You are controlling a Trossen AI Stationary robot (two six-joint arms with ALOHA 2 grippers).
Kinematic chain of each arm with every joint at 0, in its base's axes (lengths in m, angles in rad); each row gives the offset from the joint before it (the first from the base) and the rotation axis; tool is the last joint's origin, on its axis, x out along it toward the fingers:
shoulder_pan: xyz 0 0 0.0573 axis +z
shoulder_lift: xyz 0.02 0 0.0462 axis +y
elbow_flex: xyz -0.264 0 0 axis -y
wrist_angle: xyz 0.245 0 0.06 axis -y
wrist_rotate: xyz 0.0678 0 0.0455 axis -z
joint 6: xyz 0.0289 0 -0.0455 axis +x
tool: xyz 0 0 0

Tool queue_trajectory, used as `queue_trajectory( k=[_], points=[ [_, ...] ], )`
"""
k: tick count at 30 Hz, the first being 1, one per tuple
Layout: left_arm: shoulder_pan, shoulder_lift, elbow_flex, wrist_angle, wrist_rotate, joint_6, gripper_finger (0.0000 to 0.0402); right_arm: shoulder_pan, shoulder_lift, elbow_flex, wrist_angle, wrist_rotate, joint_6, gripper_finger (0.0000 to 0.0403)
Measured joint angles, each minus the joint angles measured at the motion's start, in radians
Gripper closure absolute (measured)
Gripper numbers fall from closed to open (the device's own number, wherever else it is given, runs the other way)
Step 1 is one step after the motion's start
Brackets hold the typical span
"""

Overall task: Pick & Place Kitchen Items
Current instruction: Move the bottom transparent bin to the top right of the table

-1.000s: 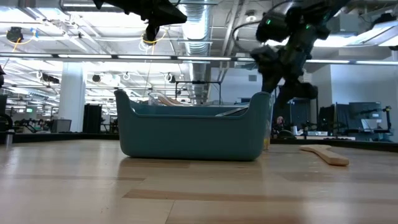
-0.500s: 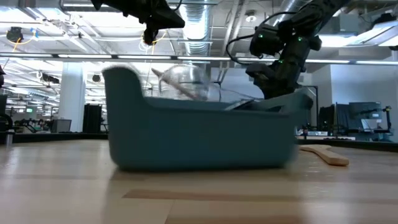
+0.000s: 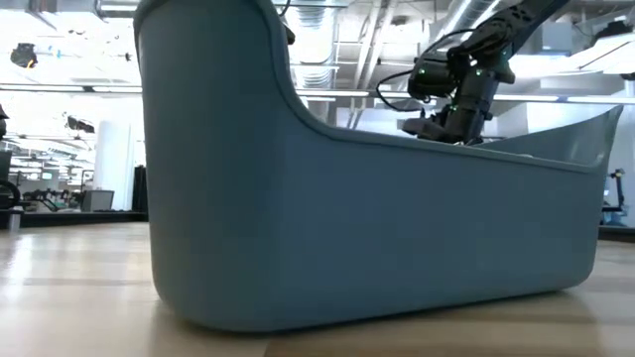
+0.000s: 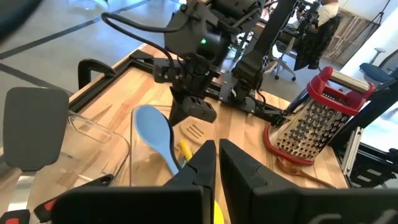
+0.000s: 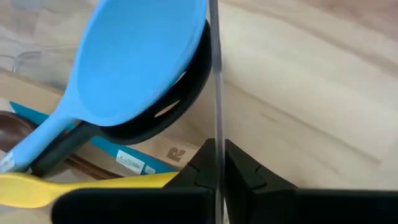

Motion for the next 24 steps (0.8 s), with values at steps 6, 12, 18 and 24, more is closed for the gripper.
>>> queue_trajectory(
  k=[6,12,18,24],
  points=[
    [0.000,0.000,0.000,0.000,0.000,0.000,0.0395,-0.085,0.000,0.000,-0.011,0.019,-0.091,0.0399],
    [0.000,0.000,0.000,0.000,0.000,0.000,0.0395,-0.170,0.000,0.002,-0.032,0.022,-0.179,0.0400],
    [0.000,0.000,0.000,0.000,0.000,0.000,0.0395,-0.250,-0.003,0.004,-0.067,0.026,-0.227,0.0401],
    [0.000,0.000,0.000,0.000,0.000,0.000,0.0395,-0.318,-0.003,0.004,-0.082,0.028,-0.253,0.0401]
  ],
)
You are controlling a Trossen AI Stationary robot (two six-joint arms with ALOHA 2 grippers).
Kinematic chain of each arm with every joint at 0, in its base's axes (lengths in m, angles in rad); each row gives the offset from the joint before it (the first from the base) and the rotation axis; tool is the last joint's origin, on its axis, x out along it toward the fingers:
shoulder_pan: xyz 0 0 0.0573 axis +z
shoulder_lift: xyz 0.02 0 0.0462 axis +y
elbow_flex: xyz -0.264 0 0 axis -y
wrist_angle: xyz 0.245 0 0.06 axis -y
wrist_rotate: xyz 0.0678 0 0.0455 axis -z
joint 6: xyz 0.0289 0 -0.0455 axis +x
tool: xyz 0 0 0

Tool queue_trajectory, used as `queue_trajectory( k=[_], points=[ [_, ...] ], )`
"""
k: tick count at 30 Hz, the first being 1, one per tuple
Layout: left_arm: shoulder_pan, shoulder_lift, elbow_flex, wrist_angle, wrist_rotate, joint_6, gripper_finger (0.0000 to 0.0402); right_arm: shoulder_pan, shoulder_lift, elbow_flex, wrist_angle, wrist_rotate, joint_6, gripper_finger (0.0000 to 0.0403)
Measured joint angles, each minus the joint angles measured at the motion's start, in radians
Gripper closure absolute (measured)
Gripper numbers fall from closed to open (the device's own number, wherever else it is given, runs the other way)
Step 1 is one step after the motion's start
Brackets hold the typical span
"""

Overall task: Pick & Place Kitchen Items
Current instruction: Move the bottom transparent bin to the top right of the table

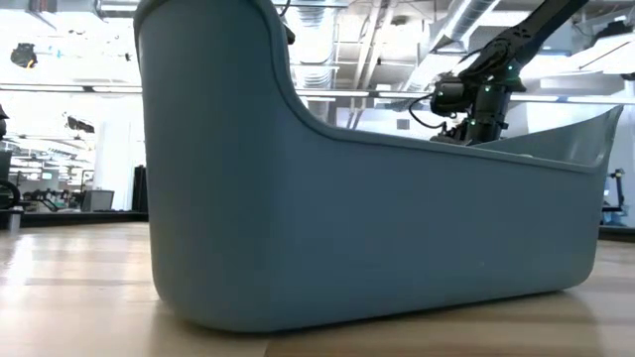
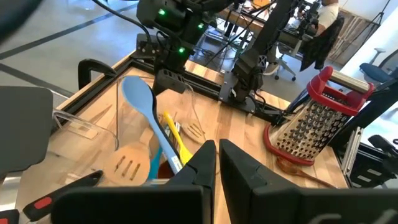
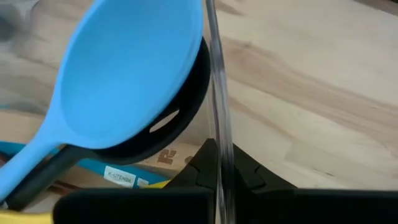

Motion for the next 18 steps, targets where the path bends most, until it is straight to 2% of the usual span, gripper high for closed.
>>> queue_trajectory(
  k=[8,18],
  points=[
    [0.000,0.000,0.000,0.000,0.000,0.000,0.0395,-0.071,-0.004,0.001,-0.042,0.010,0.000,0.0402],
    [0.000,0.000,0.000,0.000,-0.009,0.000,0.0395,-0.145,-0.106,-0.004,-0.174,0.136,-0.018,0.0403]
  ],
)
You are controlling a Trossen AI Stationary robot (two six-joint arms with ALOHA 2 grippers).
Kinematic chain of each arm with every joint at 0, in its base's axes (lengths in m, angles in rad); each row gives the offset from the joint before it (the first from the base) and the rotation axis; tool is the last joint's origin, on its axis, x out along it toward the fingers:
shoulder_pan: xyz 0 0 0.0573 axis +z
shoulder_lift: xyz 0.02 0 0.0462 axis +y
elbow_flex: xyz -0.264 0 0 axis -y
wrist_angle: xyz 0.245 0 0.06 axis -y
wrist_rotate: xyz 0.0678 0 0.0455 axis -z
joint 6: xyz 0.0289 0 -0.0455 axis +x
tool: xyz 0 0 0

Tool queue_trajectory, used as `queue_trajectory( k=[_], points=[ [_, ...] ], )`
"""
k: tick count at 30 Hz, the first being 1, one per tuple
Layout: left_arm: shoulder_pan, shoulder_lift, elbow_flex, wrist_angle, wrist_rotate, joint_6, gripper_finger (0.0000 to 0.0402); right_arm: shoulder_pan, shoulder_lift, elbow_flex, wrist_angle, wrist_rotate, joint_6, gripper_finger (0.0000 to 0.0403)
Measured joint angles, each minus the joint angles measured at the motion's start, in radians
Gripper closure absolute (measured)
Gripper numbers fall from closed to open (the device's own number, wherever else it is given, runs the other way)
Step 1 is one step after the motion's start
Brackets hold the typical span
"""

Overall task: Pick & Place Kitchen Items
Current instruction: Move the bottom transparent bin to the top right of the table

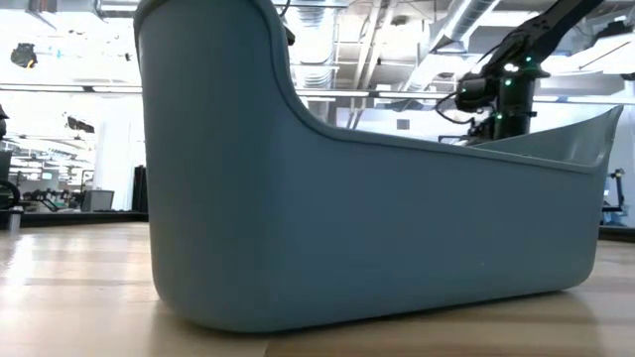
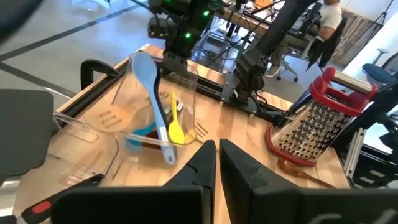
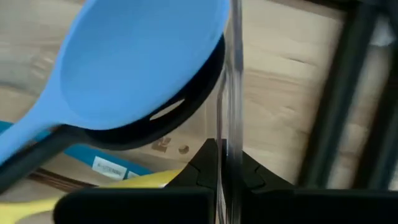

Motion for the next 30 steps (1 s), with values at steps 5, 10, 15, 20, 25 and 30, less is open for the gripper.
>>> queue_trajectory(
  k=[5,10,15,20,25,30],
  points=[
    [0.000,0.000,0.000,0.000,-0.019,0.008,0.0395,-0.042,-0.031,0.000,0.037,-0.014,0.027,0.0403],
    [0.000,0.000,0.000,0.000,-0.022,0.008,0.0395,-0.044,0.000,0.001,0.062,-0.022,0.062,0.0403],
    [0.000,0.000,0.000,0.000,-0.022,0.008,0.0395,-0.044,0.048,0.001,0.079,-0.023,0.113,0.0403],
    [0.000,0.000,0.000,0.000,-0.022,0.009,0.0395,-0.044,0.076,0.001,0.108,-0.028,0.159,0.0403],
    [0.000,0.000,0.000,0.000,-0.021,0.010,0.0395,-0.044,0.075,0.001,0.144,-0.032,0.211,0.0403],
    [0.000,0.000,0.000,0.000,-0.021,0.010,0.0395,-0.063,0.075,0.001,0.151,-0.032,0.247,0.0403]
  ],
)
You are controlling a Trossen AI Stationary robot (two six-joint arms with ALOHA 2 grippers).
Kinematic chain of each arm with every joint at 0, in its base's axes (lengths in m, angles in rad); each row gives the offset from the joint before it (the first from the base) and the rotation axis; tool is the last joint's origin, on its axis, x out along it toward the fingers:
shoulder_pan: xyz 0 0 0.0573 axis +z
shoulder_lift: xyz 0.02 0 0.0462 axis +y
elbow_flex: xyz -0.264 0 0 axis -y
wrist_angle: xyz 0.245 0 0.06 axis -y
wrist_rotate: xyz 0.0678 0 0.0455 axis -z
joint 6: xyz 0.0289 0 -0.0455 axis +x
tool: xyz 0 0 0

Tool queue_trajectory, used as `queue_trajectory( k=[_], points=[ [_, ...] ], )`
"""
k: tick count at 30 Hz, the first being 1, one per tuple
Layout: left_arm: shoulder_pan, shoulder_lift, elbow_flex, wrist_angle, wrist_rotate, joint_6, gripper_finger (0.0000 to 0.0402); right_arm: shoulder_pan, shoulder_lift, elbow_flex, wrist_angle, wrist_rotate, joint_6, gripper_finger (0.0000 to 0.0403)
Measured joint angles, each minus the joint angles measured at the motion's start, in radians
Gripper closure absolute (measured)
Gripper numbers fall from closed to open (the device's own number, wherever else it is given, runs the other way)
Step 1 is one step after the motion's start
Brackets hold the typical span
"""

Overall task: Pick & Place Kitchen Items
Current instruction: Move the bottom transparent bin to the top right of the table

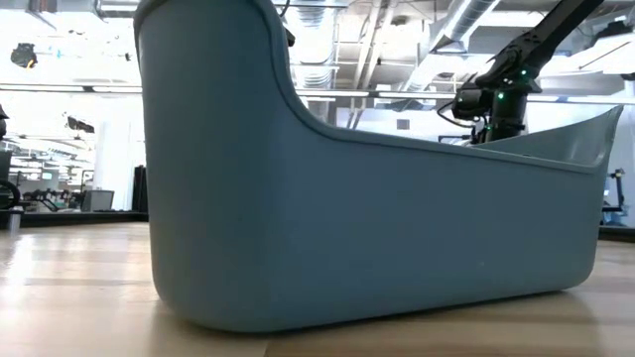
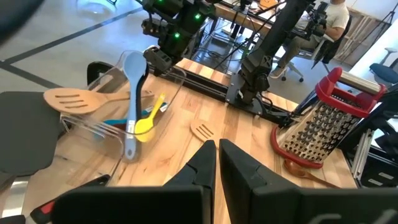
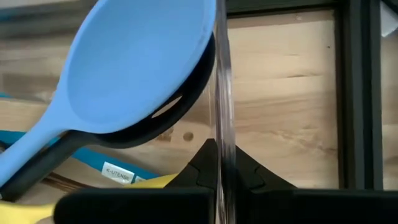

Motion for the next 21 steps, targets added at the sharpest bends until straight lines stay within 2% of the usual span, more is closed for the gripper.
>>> queue_trajectory(
  k=[7,16,21],
  points=[
    [0.000,0.000,0.000,0.000,0.000,0.000,0.0395,-0.001,0.000,0.000,0.001,-0.012,0.018,0.0396],
    [0.000,0.000,0.000,0.000,0.000,0.000,0.0395,0.000,-0.001,0.001,0.006,-0.028,-0.015,0.0337],
    [0.000,0.000,0.000,-0.001,0.000,0.000,0.0395,0.000,-0.016,0.001,-0.003,-0.034,-0.038,0.0318]
  ],
)
